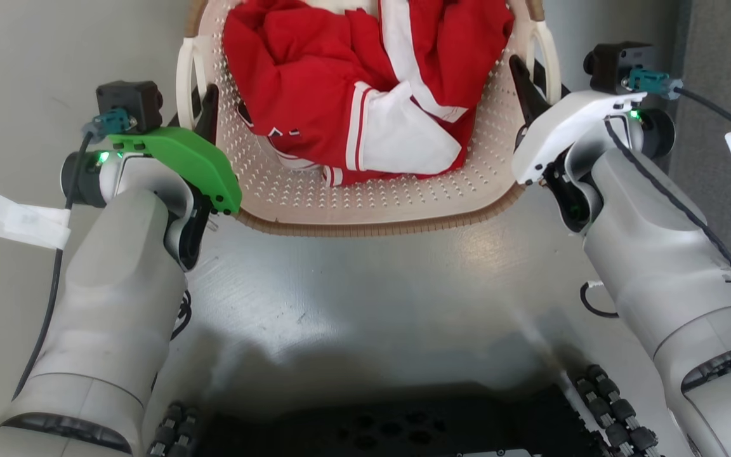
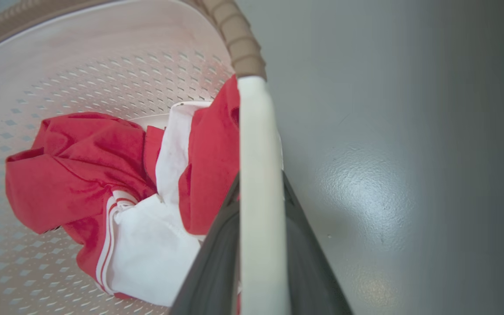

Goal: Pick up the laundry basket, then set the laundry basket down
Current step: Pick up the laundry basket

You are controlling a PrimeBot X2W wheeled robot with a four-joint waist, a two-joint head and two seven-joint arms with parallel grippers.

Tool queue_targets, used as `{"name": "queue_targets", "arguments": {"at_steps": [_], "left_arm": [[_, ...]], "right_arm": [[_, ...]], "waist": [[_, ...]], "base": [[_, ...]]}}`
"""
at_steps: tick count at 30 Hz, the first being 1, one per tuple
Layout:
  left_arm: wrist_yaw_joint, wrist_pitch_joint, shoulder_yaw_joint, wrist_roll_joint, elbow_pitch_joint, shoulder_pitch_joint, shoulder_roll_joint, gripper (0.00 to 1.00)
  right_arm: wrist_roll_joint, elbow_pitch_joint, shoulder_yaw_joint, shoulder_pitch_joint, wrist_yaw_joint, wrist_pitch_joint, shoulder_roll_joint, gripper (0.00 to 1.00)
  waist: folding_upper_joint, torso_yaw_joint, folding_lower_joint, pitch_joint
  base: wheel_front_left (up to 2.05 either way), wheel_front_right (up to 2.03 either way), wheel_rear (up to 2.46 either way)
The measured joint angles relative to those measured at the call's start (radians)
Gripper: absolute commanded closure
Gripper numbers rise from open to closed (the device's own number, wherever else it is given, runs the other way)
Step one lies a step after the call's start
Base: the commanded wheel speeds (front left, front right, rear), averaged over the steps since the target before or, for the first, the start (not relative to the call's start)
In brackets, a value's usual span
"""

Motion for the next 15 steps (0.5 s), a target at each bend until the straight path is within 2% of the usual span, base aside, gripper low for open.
{"name": "queue_targets", "arguments": {"at_steps": [15], "left_arm": [[0.000,-0.011,-0.057,-0.090,0.054,0.056,-0.003,1.00]], "right_arm": [[0.049,0.051,0.108,0.048,0.000,-0.007,-0.001,1.00]], "waist": [[0.0000,-0.012,-0.0001,-0.156]], "base": [[0.00,0.00,0.00]]}}
